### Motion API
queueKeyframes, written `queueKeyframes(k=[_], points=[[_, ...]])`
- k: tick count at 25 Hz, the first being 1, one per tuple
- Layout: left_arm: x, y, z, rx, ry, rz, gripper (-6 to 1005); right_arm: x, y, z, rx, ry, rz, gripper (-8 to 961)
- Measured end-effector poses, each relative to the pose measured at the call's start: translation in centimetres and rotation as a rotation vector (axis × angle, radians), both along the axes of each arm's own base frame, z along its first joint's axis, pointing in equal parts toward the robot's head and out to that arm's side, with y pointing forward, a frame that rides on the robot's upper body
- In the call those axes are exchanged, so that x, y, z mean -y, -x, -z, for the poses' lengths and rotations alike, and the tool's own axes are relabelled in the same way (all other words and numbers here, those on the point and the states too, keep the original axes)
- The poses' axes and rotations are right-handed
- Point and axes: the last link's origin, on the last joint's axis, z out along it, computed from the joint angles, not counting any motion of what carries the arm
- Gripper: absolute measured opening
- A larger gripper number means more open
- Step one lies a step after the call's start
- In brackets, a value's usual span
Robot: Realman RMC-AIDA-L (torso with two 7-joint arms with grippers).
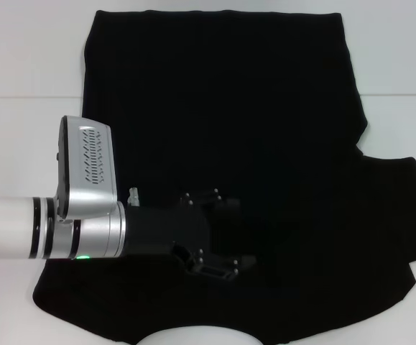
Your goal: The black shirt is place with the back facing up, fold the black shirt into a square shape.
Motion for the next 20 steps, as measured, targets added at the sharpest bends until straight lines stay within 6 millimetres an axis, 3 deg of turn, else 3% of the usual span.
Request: queueKeyframes(k=[7,17,20], points=[[-0.2,0.1,-0.1,-0.002,-0.012,-0.006,946,-0.4,-0.4,2.0,0.026,0.009,0.003,818],[-0.3,0.0,-0.2,0.000,-0.014,-0.016,938,-1.1,0.0,3.1,0.053,0.000,-0.034,738],[-0.4,0.0,-0.2,0.001,-0.016,-0.017,935,-1.2,0.1,3.3,0.060,0.003,-0.043,617]])
